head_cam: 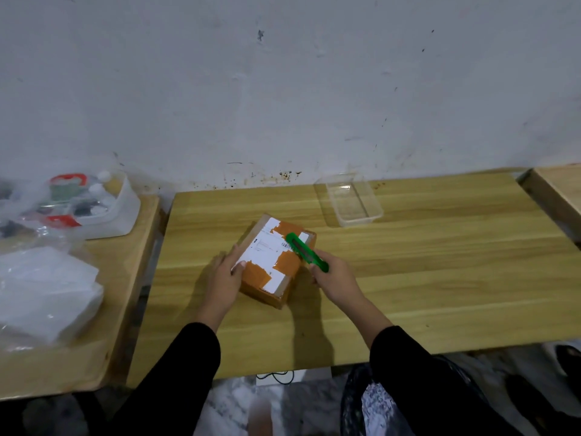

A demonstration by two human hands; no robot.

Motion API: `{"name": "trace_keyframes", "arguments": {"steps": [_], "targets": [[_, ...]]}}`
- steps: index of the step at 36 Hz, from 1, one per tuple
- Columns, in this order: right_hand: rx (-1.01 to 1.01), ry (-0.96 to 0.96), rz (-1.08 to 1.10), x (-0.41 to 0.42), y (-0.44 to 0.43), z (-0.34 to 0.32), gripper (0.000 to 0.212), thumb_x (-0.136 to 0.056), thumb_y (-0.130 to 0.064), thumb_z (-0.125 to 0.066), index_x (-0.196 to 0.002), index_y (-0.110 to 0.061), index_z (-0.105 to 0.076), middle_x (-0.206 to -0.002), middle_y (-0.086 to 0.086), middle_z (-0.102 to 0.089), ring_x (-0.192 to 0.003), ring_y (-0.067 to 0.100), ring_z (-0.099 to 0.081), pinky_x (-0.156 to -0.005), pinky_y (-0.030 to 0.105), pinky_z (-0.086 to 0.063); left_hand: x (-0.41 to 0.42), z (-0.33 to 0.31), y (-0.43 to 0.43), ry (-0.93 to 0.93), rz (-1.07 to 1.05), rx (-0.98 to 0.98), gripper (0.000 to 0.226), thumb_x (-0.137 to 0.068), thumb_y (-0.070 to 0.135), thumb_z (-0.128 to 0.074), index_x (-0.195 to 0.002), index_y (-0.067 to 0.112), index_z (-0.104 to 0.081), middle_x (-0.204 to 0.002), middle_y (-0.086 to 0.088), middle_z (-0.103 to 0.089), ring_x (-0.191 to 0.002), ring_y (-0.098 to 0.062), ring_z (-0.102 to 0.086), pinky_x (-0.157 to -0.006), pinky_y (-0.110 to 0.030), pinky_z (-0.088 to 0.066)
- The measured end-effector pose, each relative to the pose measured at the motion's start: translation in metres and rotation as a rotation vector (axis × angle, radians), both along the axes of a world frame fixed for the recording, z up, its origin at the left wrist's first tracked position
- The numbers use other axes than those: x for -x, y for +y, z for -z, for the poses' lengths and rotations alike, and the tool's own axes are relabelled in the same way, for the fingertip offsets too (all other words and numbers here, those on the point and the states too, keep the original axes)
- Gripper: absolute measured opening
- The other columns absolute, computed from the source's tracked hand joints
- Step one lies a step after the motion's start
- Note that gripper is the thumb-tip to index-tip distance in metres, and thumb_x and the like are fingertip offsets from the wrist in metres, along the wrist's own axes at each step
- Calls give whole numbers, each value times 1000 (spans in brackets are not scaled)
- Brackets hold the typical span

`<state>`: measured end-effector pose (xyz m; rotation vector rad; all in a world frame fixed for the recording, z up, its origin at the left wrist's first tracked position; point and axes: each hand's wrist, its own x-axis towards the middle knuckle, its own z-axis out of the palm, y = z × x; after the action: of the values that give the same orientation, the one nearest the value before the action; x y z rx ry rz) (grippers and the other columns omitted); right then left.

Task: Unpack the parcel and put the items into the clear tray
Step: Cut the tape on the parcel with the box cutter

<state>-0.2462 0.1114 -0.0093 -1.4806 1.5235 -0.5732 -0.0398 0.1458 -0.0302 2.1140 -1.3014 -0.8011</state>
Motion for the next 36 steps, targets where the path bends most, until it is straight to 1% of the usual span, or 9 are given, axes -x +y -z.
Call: {"name": "trace_keyframes", "arguments": {"steps": [2,5,7,10,15,21,26,32,36], "targets": [[-29,11,0,-4,0,-2,30,-90,-10,-50,-119,-8,-55,-97,15,-67,-72,24,-66,-71,39,-58,12,-5,5,-1,-99,20,45,-99,23,-40,-144,17,-34,-154,-15,-23,-141,-30,-22,-112,-40,-25],[-32,35,-31,-9,-2,-3,10,-90,-8,-49,-100,-11,-50,-89,10,-63,-58,13,-62,-54,25,-52,38,-12,19,27,-291,69,47,-100,25,-36,-145,15,-30,-156,-12,-16,-143,-27,-18,-110,-33,-24],[-35,29,-64,-11,-4,-3,10,-91,-8,-48,-100,-13,-45,-93,9,-61,-64,15,-62,-56,25,-52,54,-13,24,86,-340,100,50,-100,27,-36,-147,14,-24,-156,-12,-15,-142,-26,-21,-105,-26,-25],[-51,-4,-95,-13,-7,-5,23,-93,-8,-45,-115,-13,-43,-101,14,-61,-76,22,-61,-69,39,-56,65,-10,25,190,-363,120,56,-100,27,-37,-149,14,-15,-158,-11,-8,-141,-26,-22,-95,-17,-28],[-45,-6,-183,-7,-12,-8,48,-93,-9,-41,-138,-22,-32,-110,18,-61,-87,30,-58,-85,50,-52,43,-8,10,140,-275,60,54,-101,24,-32,-150,13,-11,-158,-11,0,-145,-26,-11,-108,-29,-20],[67,44,-140,0,-23,-3,50,-95,-7,-39,-144,-14,-29,-103,12,-61,-80,20,-48,-70,25,-38,13,-6,-14,78,-253,26,50,-102,19,-28,-149,14,-13,-157,-15,-12,-141,-33,-21,-106,-35,-26],[154,63,1,-1,-32,2,41,-96,-14,-43,-136,-14,-44,-83,12,-59,-71,24,-52,-62,31,-40,21,-1,-15,138,-284,67,53,-102,23,-28,-150,19,-7,-157,-13,-14,-143,-32,-17,-109,-38,-25],[183,103,9,-5,-39,-3,38,-95,-13,-45,-133,-13,-48,-86,15,-62,-62,21,-49,-54,26,-37,22,9,-14,173,-298,124,54,-101,25,-30,-150,20,-6,-157,-11,-15,-144,-28,-14,-111,-37,-22],[180,118,-30,-9,-42,-8,35,-95,-11,-44,-129,-11,-52,-95,22,-65,-67,24,-51,-58,28,-40,22,11,-14,149,-289,120,54,-101,27,-29,-150,20,-7,-156,-11,-16,-142,-29,-18,-107,-36,-28]]}}
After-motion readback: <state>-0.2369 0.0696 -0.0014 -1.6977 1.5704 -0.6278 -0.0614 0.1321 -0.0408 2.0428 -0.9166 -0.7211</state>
